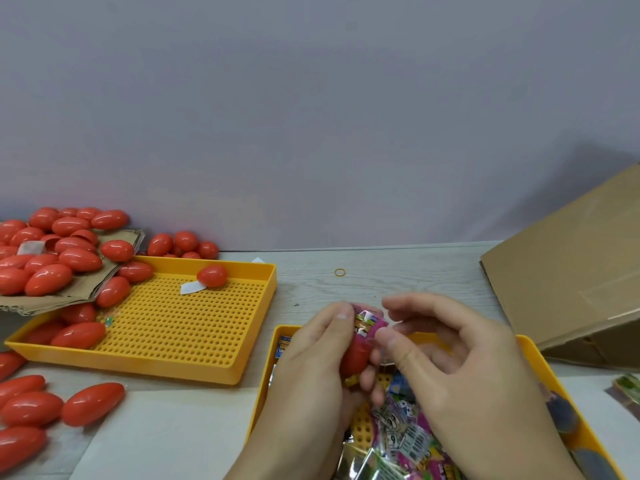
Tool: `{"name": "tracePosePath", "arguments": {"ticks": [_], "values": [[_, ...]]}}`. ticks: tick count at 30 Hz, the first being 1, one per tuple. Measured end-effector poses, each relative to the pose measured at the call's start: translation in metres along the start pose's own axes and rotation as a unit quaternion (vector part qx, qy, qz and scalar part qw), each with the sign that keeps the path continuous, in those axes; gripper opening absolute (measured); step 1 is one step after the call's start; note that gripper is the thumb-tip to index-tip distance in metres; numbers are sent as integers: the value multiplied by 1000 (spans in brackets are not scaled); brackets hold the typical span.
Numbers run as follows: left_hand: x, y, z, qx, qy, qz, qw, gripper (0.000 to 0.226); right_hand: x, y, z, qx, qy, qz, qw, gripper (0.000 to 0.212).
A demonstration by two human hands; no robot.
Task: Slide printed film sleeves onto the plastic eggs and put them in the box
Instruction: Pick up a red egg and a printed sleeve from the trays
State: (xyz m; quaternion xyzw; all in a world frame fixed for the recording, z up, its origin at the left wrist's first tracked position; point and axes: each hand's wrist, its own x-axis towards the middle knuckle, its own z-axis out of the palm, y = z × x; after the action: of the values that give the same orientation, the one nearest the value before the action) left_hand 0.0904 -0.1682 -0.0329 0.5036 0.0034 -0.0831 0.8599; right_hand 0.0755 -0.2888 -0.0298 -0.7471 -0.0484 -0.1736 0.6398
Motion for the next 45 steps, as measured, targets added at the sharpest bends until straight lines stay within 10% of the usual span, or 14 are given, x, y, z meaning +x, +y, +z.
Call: {"name": "tracePosePath", "arguments": {"ticks": [12,22,30,34,45], "values": [[-3,10,-6,116,1,68,991,32,6,-4,-11,59,-33,62,996,23],[-9,14,-7,405,32,182,896,11,6,3,-12,4,-55,51,997,22],[-8,19,-5,277,50,126,951,8,10,7,-15,42,44,69,996,6],[-5,18,-10,192,99,120,969,32,6,-3,-11,40,-39,88,995,41],[-6,16,-7,208,28,108,972,29,8,0,-11,97,-63,113,987,42]]}}
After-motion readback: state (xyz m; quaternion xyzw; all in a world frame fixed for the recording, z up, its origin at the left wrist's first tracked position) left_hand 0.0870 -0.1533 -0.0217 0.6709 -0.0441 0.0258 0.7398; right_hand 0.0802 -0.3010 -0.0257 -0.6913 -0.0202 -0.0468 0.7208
